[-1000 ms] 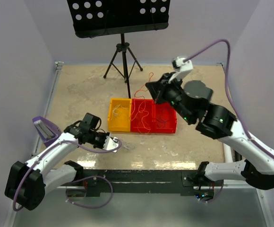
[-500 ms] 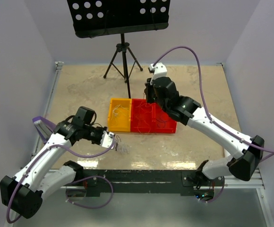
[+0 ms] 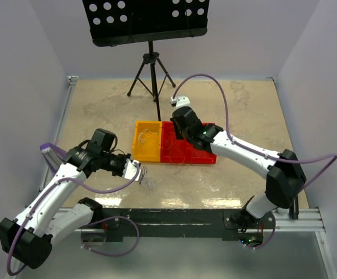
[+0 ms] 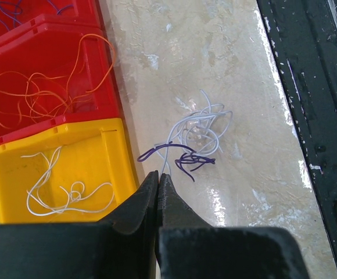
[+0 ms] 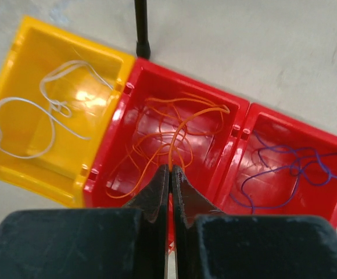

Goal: Untangle the cables

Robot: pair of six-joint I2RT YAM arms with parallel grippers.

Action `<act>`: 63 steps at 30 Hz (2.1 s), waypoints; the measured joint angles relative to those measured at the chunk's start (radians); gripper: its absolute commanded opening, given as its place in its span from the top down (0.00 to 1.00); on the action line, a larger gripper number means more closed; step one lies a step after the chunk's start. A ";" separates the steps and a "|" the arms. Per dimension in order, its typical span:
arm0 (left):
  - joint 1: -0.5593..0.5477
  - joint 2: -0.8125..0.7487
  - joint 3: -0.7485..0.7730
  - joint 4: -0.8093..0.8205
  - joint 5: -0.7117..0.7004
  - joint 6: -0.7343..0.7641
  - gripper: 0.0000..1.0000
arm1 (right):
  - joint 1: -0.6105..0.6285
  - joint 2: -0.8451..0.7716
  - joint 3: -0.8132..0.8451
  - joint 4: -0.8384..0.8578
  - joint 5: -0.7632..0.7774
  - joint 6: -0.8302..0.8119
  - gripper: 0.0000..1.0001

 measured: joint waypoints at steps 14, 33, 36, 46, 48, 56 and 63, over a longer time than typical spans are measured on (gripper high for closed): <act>0.000 0.002 0.027 -0.011 0.013 -0.025 1.00 | 0.000 0.207 -0.044 0.011 -0.036 0.062 0.49; 0.000 -0.055 0.056 0.009 0.028 -0.183 1.00 | 0.163 -0.320 -0.245 0.152 -0.353 0.055 0.38; 0.000 -0.059 0.055 0.018 0.024 -0.195 1.00 | 0.233 -0.306 -0.325 0.164 -0.399 0.068 0.39; 0.000 -0.063 0.040 0.039 0.001 -0.222 1.00 | 0.321 -0.288 -0.383 0.306 -0.444 0.149 0.48; 0.000 -0.064 0.035 0.045 -0.005 -0.229 1.00 | 0.338 -0.285 -0.383 0.357 -0.473 0.175 0.45; 0.000 -0.072 0.011 0.045 -0.007 -0.237 1.00 | 0.406 -0.166 -0.383 0.432 -0.410 0.233 0.34; 0.000 -0.078 0.002 0.049 -0.011 -0.236 1.00 | 0.440 -0.090 -0.383 0.373 -0.279 0.228 0.33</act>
